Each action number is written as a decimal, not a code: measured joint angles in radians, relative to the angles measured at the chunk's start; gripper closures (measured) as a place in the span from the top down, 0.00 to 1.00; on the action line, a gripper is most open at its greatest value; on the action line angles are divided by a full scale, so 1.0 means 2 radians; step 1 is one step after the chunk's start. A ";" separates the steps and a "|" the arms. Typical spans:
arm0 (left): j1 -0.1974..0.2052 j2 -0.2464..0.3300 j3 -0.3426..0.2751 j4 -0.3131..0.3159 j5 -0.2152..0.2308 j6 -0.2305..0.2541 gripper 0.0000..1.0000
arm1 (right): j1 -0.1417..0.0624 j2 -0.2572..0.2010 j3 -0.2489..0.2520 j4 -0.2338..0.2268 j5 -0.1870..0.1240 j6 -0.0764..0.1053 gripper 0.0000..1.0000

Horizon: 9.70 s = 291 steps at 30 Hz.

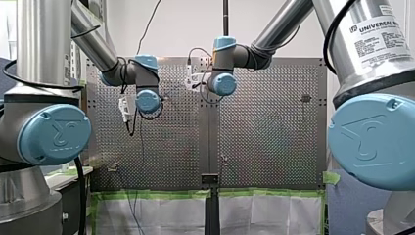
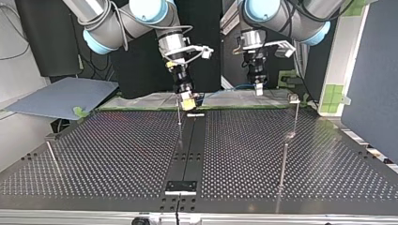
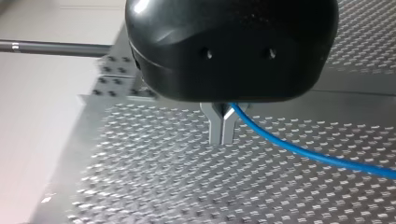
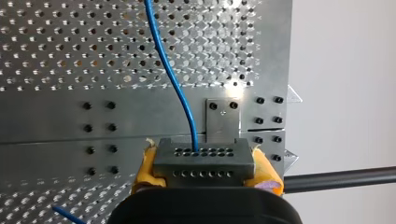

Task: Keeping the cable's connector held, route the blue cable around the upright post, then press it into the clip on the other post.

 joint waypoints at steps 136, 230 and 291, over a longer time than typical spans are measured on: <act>0.232 -0.104 0.238 -0.146 0.277 -0.146 0.55 | -0.024 0.192 -0.259 0.197 -0.047 -0.018 0.00; 0.213 -0.124 0.238 -0.175 0.265 -0.174 0.99 | -0.101 0.541 -0.168 -0.049 0.010 0.018 0.00; 0.245 -0.093 0.212 -0.168 0.260 -0.403 0.99 | -0.104 0.542 -0.168 -0.050 0.006 0.016 0.00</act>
